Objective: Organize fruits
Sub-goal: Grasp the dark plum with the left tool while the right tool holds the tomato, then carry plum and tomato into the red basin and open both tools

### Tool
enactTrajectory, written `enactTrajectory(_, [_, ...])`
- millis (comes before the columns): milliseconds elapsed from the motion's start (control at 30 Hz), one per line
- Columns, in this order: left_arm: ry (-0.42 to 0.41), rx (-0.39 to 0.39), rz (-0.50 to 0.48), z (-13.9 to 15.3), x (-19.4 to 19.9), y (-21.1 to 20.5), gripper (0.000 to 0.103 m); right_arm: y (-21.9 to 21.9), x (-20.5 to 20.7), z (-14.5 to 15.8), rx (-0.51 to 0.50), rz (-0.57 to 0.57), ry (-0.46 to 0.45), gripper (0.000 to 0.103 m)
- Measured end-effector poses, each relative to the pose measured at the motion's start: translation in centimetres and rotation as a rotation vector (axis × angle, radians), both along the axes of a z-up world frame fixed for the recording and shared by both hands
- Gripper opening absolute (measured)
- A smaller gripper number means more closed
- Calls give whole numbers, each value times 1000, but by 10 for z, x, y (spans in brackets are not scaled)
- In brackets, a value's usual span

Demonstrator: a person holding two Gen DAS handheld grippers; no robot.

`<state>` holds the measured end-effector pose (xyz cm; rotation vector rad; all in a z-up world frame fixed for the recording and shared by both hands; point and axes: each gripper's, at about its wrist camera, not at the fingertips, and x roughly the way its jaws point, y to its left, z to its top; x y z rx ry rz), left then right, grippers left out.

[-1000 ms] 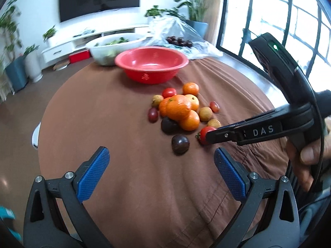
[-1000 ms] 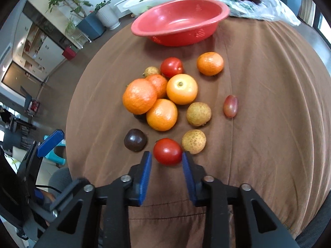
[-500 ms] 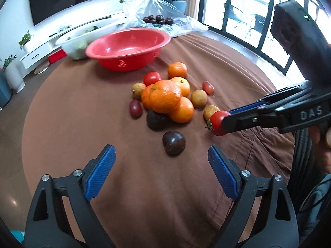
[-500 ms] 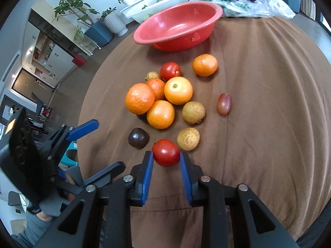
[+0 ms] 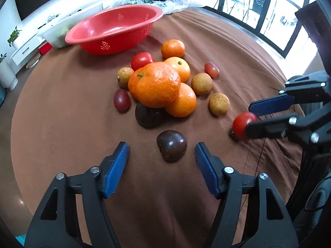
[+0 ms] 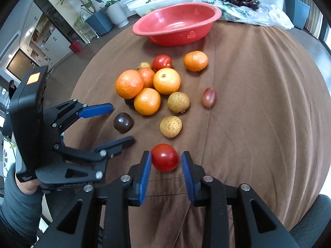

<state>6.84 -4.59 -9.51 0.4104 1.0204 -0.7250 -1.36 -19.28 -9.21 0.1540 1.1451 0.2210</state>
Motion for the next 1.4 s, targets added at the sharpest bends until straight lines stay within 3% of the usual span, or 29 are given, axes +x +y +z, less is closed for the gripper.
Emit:
enactTrajectory(67, [0, 0, 3, 0, 2, 0, 56, 2, 0, -2, 0, 5, 9, 45])
enactTrajectory(200, [5, -8, -10, 2, 3, -1, 38, 7, 0, -6, 3, 20, 25, 47])
enactTrajectory(467, [-10, 11, -50, 4, -2, -9, 25, 12, -2, -10, -8, 48, 28, 47])
enactTrajectory(700, [-16, -22, -21, 9, -5, -3, 24, 20, -6, -11, -32, 79, 23, 45])
enactTrajectory(767, [-22, -34, 0, 12, -5, 2, 24, 21, -8, -12, -10, 93, 31, 33])
enactTrajectory(1233, [-33, -89, 66, 24, -16, 28, 24, 30, -4, -15, -9, 103, 38, 33])
enactTrajectory(1400, [-62, -150, 92, 50, -14, 38, 24, 6, 2, 8, 54, 69, 1, 33])
